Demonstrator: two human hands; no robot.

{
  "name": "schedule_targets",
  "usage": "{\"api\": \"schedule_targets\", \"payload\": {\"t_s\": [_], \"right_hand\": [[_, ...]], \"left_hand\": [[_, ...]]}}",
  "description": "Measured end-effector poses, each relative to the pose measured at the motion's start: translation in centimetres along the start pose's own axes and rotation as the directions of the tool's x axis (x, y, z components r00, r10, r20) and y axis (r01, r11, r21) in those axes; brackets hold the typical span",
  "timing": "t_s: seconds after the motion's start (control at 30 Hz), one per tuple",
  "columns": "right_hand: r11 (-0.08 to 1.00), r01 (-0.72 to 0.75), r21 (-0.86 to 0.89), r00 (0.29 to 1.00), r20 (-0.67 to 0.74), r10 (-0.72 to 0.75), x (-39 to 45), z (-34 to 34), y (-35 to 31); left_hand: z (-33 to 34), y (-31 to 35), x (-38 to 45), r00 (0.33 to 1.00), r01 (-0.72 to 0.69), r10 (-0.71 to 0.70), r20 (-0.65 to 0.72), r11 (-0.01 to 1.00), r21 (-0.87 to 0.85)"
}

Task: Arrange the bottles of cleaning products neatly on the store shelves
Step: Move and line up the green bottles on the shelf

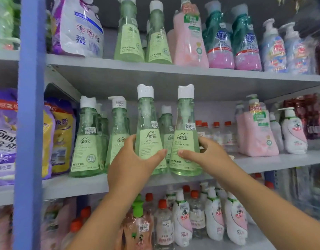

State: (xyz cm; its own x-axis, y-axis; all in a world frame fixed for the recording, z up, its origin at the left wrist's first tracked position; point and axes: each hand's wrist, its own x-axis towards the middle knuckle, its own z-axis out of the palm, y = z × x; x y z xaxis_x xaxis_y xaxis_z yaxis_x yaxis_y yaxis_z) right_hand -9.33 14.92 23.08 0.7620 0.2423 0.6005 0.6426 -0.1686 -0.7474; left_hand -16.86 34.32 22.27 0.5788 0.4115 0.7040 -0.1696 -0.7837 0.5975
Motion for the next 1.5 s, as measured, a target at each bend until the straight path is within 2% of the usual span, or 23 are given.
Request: {"api": "schedule_targets", "payload": {"t_s": [0.2, 0.33, 0.43, 0.6, 0.73, 0.87, 0.93, 1.0, 1.07, 1.1, 1.13, 1.17, 1.2, 1.23, 1.27, 1.4, 1.5], "right_hand": [[0.997, -0.059, -0.042, 0.973, 0.221, 0.067, 5.1, -0.5, 2.6], [0.991, -0.116, -0.059, 0.946, 0.298, 0.128, 7.6, -0.4, 4.4], [0.989, -0.080, -0.121, 0.931, 0.345, 0.118, 9.0, -0.8, 4.5], [0.995, -0.041, -0.092, 0.945, 0.320, 0.069, 9.7, -0.5, 5.7], [0.991, 0.015, -0.134, 0.946, 0.324, 0.030, 9.8, -0.4, 6.3], [0.985, 0.046, -0.169, 0.944, 0.329, 0.013, 9.8, -0.3, 6.4], [0.982, 0.048, -0.183, 0.946, 0.325, 0.015, 10.1, -0.2, 6.7], [0.983, 0.039, -0.181, 0.945, 0.325, 0.022, 10.2, -0.2, 6.9], [0.984, 0.036, -0.176, 0.942, 0.336, 0.025, 10.4, -0.2, 7.0], [0.984, 0.031, -0.176, 0.939, 0.342, 0.031, 10.4, -0.1, 7.0], [0.984, 0.025, -0.177, 0.938, 0.346, 0.038, 10.5, -0.1, 7.0], [0.983, 0.018, -0.180, 0.936, 0.349, 0.046, 10.5, -0.1, 7.1], [0.983, 0.014, -0.185, 0.935, 0.350, 0.052, 10.6, -0.1, 7.2], [0.981, 0.014, -0.192, 0.936, 0.349, 0.055, 10.6, -0.1, 7.2], [0.979, 0.018, -0.204, 0.937, 0.344, 0.055, 10.6, 0.0, 7.3], [0.970, 0.042, -0.241, 0.940, 0.339, 0.044, 10.6, 0.0, 7.3], [0.966, 0.047, -0.253, 0.940, 0.339, 0.043, 10.6, 0.1, 7.1]], "left_hand": [[3.1, -0.4, 1.8, 0.999, 0.040, -0.041, -0.003, 0.969, 0.243], [4.2, 0.1, 2.5, 0.997, 0.015, 0.028, -0.075, 0.859, 0.512], [4.6, 0.9, 3.0, 0.998, 0.032, 0.005, -0.069, 0.856, 0.516], [5.6, 0.6, 3.8, 0.996, 0.050, -0.001, -0.090, 0.834, 0.549], [6.1, 0.8, 4.4, 0.993, 0.055, 0.034, -0.115, 0.725, 0.687], [5.9, 1.0, 4.4, 0.994, 0.022, 0.075, -0.083, 0.601, 0.799], [5.5, 0.8, 4.1, 0.992, -0.033, 0.112, -0.052, 0.642, 0.766], [3.9, -0.1, 3.6, 0.971, -0.105, 0.211, -0.108, 0.793, 0.600], [1.0, -1.9, 3.7, 0.885, -0.176, 0.330, -0.329, 0.891, 0.419], [-0.6, -3.0, 3.9, 0.839, -0.140, 0.322, -0.438, 0.907, 0.397], [-2.2, -4.3, 4.3, 0.829, -0.060, 0.255, -0.498, 0.925, 0.375], [-3.6, -5.5, 4.8, 0.862, 0.060, 0.123, -0.491, 0.939, 0.339], [-4.5, -6.5, 5.2, 0.905, 0.176, -0.037, -0.424, 0.940, 0.293], [-5.0, -7.1, 5.4, 0.930, 0.256, -0.165, -0.329, 0.932, 0.257], [-5.1, -7.7, 5.5, 0.941, 0.284, -0.222, -0.253, 0.928, 0.242], [-5.7, -8.4, 5.7, 0.963, 0.216, -0.144, -0.226, 0.916, 0.337], [-6.7, -8.6, 5.8, 0.969, 0.221, -0.171, -0.177, 0.923, 0.316]]}}
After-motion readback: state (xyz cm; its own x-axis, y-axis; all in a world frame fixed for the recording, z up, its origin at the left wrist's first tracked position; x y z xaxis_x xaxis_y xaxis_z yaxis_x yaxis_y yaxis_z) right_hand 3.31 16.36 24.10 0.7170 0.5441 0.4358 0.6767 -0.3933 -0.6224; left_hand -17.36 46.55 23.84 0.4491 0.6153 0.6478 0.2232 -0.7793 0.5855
